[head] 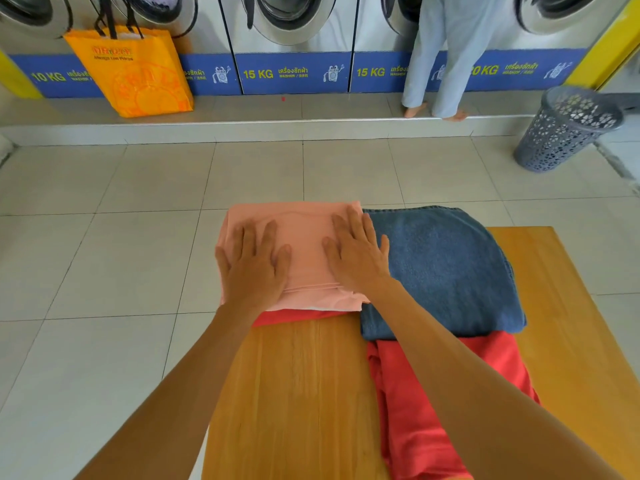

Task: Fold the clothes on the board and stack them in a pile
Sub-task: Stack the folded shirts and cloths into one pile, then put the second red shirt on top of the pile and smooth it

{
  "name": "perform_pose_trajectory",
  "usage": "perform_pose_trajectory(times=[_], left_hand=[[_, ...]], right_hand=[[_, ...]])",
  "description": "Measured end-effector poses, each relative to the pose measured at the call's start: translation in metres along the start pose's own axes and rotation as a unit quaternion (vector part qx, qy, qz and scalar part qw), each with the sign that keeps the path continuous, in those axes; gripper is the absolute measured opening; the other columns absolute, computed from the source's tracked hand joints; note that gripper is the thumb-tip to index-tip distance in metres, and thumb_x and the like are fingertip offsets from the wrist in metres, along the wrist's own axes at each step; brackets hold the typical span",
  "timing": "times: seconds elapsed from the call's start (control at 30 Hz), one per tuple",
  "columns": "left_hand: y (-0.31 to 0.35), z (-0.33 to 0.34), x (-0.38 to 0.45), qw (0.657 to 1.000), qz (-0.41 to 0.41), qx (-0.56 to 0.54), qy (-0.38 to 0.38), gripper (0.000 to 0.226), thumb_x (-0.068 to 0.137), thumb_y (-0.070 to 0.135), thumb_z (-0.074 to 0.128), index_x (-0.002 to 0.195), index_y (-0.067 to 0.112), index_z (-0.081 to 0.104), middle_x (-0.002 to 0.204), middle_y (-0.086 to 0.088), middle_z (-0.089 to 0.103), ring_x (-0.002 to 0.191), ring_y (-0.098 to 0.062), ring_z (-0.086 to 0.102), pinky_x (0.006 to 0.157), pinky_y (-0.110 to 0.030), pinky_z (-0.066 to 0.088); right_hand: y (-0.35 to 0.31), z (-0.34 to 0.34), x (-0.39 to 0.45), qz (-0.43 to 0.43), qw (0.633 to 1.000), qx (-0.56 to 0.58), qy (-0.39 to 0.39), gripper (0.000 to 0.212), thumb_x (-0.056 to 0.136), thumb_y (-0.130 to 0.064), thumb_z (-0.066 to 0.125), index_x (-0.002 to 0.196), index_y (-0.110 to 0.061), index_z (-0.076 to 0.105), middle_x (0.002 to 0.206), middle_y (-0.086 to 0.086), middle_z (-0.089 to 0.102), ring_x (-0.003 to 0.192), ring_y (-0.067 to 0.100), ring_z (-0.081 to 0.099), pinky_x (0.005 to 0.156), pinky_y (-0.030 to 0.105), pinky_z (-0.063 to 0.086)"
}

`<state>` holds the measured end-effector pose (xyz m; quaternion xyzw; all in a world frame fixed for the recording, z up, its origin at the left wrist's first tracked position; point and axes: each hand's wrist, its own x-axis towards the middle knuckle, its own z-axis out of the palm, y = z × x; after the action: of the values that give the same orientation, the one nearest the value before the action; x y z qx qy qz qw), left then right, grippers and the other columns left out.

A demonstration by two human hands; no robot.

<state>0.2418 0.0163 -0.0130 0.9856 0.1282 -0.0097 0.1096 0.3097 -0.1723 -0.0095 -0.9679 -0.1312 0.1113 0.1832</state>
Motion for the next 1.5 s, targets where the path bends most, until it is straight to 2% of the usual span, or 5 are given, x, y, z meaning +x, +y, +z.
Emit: perform_pose_trajectory(times=[0.33,0.53,0.77,1.13,1.5], left_hand=[[0.084,0.001,-0.131,0.937,0.075,-0.308,0.149,0.039,0.092,0.007,0.057,0.13,0.012,0.057,0.149,-0.006,0.041,0.142,-0.017,0.034,0.113,-0.022,0.03],[0.138,0.043,-0.187,0.929,-0.099,-0.327,-0.145,0.055,0.095,0.041,0.055,0.14,0.011,0.042,0.132,-0.008,0.046,0.118,-0.026,0.054,0.098,-0.037,0.046],[0.162,0.047,-0.183,0.897,-0.179,-0.34,-0.22,0.076,0.078,0.073,0.057,0.117,0.007,0.054,0.11,-0.004,0.064,0.105,-0.029,0.064,0.08,-0.034,0.048],[0.081,-0.036,-0.144,0.802,-0.166,-0.529,-0.221,0.023,0.076,0.059,0.072,0.083,0.037,0.077,0.08,0.015,0.077,0.072,-0.007,0.073,0.063,-0.028,0.053],[0.0,-0.141,0.012,0.805,-0.208,-0.55,-0.075,0.036,0.079,0.055,0.074,0.094,0.023,0.066,0.093,0.002,0.071,0.081,-0.02,0.068,0.058,-0.03,0.051]], right_hand=[[0.076,-0.02,-0.129,0.127,0.986,0.057,0.096,0.05,0.098,-0.036,0.055,0.144,-0.019,0.047,0.16,0.008,0.031,0.149,0.028,0.022,0.114,0.058,0.026],[0.148,-0.021,-0.204,0.3,0.934,0.039,0.192,0.052,0.089,-0.037,0.062,0.136,-0.019,0.05,0.144,0.008,0.049,0.133,0.034,0.041,0.108,0.055,0.032],[0.179,-0.011,-0.237,0.406,0.897,0.167,0.05,0.063,0.087,-0.064,0.057,0.111,-0.006,0.051,0.109,0.014,0.066,0.102,0.036,0.062,0.077,0.04,0.045],[0.1,-0.06,-0.239,0.239,0.843,0.476,0.078,0.038,0.084,-0.056,0.07,0.111,-0.029,0.07,0.106,-0.008,0.076,0.1,0.015,0.071,0.092,0.046,0.056],[-0.021,-0.112,-0.005,0.118,0.932,0.323,0.117,0.045,0.093,-0.051,0.056,0.102,-0.007,0.063,0.095,0.007,0.066,0.092,0.03,0.063,0.072,0.034,0.042]])
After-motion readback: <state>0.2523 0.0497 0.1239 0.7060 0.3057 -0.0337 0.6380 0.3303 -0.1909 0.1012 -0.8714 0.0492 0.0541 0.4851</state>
